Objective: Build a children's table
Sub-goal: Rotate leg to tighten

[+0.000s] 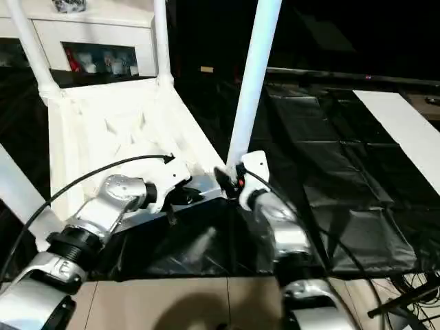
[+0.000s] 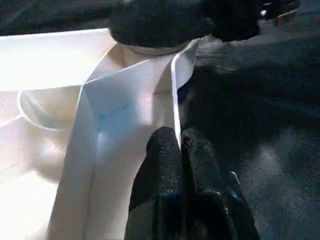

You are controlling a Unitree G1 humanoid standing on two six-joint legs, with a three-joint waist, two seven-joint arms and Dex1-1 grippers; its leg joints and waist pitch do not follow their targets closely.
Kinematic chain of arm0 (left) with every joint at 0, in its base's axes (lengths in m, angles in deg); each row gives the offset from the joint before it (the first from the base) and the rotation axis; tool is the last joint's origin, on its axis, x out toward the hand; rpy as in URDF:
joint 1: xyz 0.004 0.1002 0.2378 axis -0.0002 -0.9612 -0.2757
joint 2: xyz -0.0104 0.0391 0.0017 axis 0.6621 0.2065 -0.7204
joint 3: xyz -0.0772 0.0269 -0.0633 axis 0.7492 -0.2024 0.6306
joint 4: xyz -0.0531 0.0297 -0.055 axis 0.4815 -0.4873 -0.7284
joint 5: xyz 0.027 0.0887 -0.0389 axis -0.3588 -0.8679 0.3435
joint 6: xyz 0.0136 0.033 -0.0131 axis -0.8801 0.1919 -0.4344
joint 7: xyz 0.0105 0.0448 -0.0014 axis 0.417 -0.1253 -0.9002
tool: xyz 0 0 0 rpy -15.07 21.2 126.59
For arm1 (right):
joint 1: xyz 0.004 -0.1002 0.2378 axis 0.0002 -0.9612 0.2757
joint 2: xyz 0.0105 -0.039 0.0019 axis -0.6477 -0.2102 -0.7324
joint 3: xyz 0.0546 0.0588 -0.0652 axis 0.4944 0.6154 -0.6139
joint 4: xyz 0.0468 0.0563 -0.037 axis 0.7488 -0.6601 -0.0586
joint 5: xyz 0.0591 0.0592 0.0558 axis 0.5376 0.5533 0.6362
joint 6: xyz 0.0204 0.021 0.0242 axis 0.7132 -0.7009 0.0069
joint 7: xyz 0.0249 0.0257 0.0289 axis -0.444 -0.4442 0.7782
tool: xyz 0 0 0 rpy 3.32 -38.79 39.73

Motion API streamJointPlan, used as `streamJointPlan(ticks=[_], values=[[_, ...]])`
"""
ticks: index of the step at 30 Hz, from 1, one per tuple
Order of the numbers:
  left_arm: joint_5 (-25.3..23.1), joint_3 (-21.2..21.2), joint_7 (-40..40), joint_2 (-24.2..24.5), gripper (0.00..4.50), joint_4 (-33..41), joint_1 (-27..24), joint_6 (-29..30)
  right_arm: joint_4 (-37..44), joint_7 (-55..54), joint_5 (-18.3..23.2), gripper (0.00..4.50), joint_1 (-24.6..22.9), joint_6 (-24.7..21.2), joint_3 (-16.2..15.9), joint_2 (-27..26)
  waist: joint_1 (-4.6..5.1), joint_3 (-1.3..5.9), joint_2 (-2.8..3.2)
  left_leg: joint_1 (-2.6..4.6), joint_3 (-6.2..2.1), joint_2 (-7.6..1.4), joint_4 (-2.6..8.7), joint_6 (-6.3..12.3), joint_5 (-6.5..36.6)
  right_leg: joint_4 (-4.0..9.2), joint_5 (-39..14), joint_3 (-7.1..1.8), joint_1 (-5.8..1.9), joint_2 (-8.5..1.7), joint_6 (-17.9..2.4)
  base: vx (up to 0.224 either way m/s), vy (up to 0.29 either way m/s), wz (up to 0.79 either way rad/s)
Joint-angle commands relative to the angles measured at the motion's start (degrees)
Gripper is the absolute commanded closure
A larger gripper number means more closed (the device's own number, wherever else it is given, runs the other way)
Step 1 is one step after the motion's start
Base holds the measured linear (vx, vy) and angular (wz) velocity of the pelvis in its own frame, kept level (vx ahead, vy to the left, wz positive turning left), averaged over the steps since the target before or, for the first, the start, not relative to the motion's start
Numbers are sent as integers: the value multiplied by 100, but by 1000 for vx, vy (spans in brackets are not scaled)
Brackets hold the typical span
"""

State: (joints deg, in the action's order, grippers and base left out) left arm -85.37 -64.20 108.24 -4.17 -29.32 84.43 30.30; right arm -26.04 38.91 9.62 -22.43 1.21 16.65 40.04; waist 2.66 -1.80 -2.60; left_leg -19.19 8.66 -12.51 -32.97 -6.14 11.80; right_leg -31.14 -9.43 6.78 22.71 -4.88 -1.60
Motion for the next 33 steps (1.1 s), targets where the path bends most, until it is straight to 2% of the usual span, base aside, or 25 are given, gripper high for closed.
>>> streamJointPlan(ticks=[1,2,3,4,5,6,8,9,11,12,15,17,20,23,26,30,31,32,33], values=[[67,-247,536,26,450,6,-79,-295,148,961,78,124,-116,-40,-406,126,-46,251,36,-68,62,-81,443,448,1737,324,-1911,-303,-258,-334,-1004,0,0,0],[121,-240,717,95,450,22,-93,-352,228,1278,145,124,-154,-58,-434,263,-52,253,15,-75,75,-74,438,493,1680,326,-1895,-301,-266,-323,-1019,51,-21,6],[154,-239,867,171,450,31,-100,-403,339,1645,252,124,-198,-132,-467,408,-85,262,18,-48,99,-76,413,563,1607,312,-1872,-316,-245,-319,-1066,57,-36,8],[167,-252,999,246,450,26,-100,-486,442,1962,342,124,-236,-196,-505,543,-93,265,6,-52,114,-76,399,585,1549,291,-1811,-333,-235,-315,-1092,57,-36,8],[176,-268,1119,314,450,21,-99,-547,532,2232,429,124,-262,-288,-532,657,-139,260,2,-36,142,-80,380,635,1478,274,-1755,-359,-211,-316,-1150,67,-47,12],[182,-282,1210,364,450,20,-99,-585,591,2429,487,124,-276,-363,-546,738,-164,274,-2,-31,155,-77,371,663,1385,253,-1669,-364,-220,-311,-1183,70,-47,10],[193,-317,1457,507,450,5,-89,-692,691,2923,609,139,-281,-578,-591,954,-241,311,-16,-74,176,-85,343,765,806,107,-865,-388,-271,-296,-1380,68,-41,8],[199,-321,1512,547,450,-8,-79,-717,688,3073,614,139,-276,-614,-622,1029,-247,313,-10,-89,172,-92,338,798,690,69,-685,-392,-284,-302,-1425,54,-15,2],[190,-331,1561,603,450,-36,-56,-756,659,3267,595,139,-262,-644,-678,1131,-297,338,2,-58,172,-102,322,890,379,1,-205,-387,-297,-302,-1569,27,-7,1],[194,-348,1650,673,450,-67,-30,-810,644,3470,574,152,-253,-662,-738,1238,-308,333,2,-49,178,-103,321,906,356,0,-163,-386,-289,-299,-1594,0,0,0],[219,-348,1793,764,450,-122,7,-889,665,3745,584,179,-247,-708,-802,1356,-325,315,-18,-47,176,-103,332,859,444,17,-405,-390,-301,-297,-1564,0,0,0],[222,-327,1883,834,450,-210,55,-975,717,3975,614,201,-238,-801,-876,1451,-361,290,-6,-29,187,-111,347,729,694,63,-809,-394,-289,-282,-1460,0,0,0],[239,-285,1972,866,450,-309,110,-1037,752,4134,569,215,-240,-815,-990,1526,-406,279,4,-17,195,-123,355,564,867,87,-1088,-400,-275,-282,-1345,0,0,0],[255,-261,1986,863,450,-333,131,-1017,767,4155,559,235,-254,-831,-1027,1494,-453,283,-8,-27,196,-107,348,483,871,94,-1271,-411,-277,-285,-1213,0,0,0],[293,-236,1911,835,450,-340,121,-941,850,4116,587,242,-328,-905,-1046,1421,-465,288,-10,-36,186,-104,350,438,830,87,-1249,-413,-281,-289,-1189,0,0,0],[297,-171,1453,634,450,-259,20,-664,911,3368,620,246,-554,-1061,-876,1093,-464,289,-9,-43,183,-100,351,429,757,75,-1124,-419,-282,-288,-1200,0,0,0],[287,-167,1374,594,450,-240,0,-628,886,3198,604,247,-577,-1053,-838,1029,-461,279,-15,-40,179,-94,360,392,840,99,-1290,-417,-270,-297,-1163,0,0,0],[283,-165,1345,580,450,-234,-7,-615,876,3137,598,247,-585,-1050,-824,1006,-446,253,-23,-32,177,-81,374,339,1056,153,-1689,-410,-251,-292,-1051,0,0,0],[264,-161,1075,374,450,-125,-97,-427,609,2274,478,248,-566,-933,-622,716,-440,245,-25,-19,172,-82,383,290,1152,178,-1917,-410,-237,-299,-988,0,0,0]])
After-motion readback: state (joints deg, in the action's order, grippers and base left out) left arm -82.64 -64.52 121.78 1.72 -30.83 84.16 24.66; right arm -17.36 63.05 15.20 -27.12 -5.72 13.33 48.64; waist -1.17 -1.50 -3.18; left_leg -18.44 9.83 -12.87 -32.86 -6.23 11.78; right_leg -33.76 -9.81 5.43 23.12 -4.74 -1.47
